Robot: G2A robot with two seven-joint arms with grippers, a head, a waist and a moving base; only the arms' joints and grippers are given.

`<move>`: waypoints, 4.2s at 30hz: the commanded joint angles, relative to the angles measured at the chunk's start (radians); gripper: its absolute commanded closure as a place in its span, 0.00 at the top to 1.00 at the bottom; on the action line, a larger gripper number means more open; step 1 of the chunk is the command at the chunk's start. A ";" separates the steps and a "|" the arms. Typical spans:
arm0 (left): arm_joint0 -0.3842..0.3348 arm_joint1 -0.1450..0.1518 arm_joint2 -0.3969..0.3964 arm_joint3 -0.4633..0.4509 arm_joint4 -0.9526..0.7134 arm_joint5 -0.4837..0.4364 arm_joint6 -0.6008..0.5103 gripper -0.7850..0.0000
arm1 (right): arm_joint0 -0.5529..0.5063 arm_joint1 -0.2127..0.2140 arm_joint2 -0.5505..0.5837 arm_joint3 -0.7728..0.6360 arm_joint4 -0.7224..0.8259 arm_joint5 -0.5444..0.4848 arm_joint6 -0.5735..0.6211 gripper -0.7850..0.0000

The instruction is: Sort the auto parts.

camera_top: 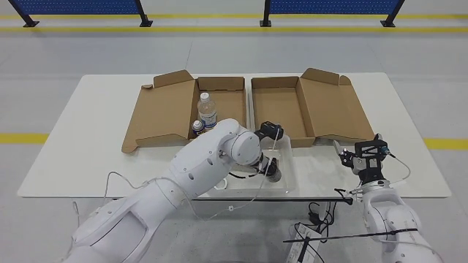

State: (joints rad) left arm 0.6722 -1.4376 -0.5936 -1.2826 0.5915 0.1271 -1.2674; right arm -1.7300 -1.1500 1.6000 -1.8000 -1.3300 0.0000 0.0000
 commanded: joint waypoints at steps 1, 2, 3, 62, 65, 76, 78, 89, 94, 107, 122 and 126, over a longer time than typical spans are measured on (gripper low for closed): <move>0.008 0.008 -0.025 -0.029 -0.006 0.007 -0.005 0.00 | 0.000 0.000 0.000 0.000 0.000 0.000 0.000 1.00; 0.013 0.012 -0.040 -0.046 -0.010 0.012 -0.008 0.00 | 0.000 0.000 0.000 0.000 0.000 0.000 0.000 1.00; 0.019 0.017 -0.055 -0.064 -0.013 0.017 -0.009 0.00 | 0.000 0.000 0.000 0.000 0.000 0.000 0.000 1.00; 0.182 0.122 -0.410 -0.481 -0.386 -0.195 -0.002 0.00 | 0.000 0.000 0.000 0.000 0.000 0.000 0.000 1.00; 0.207 0.132 -0.442 -0.519 -0.387 -0.190 0.004 0.00 | 0.000 0.000 0.000 0.000 0.000 0.000 0.000 1.00; 0.304 0.154 -0.538 -0.587 -0.516 -0.231 0.100 0.00 | 0.000 0.000 0.000 0.000 0.000 0.000 0.000 1.00; 0.322 0.157 -0.551 -0.588 -0.541 -0.248 0.114 0.00 | 0.000 0.000 0.000 0.000 0.000 0.000 0.000 1.00; 0.386 0.182 -0.597 -0.614 -0.595 -0.287 0.069 0.00 | 0.000 0.000 0.000 0.000 0.000 0.000 0.000 1.00; 0.392 0.190 -0.604 -0.623 -0.603 -0.291 0.069 0.00 | 0.000 0.000 0.000 0.000 0.000 0.000 0.000 1.00; 0.372 0.207 -0.591 -0.614 -0.603 -0.287 0.050 0.00 | 0.000 0.000 0.000 0.000 0.000 0.000 0.000 1.00; 0.302 0.216 -0.532 -0.557 -0.526 -0.274 0.077 0.00 | 0.000 0.000 0.000 0.000 0.000 0.000 0.000 1.00; 0.264 0.214 -0.499 -0.515 -0.481 -0.266 0.099 0.00 | 0.000 0.000 0.000 0.000 0.000 0.000 0.000 1.00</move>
State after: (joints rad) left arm 0.9434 -1.2230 -1.1002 -1.8067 0.1085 -0.1389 -1.1764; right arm -1.7300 -1.1500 1.6000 -1.8000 -1.3300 0.0000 0.0000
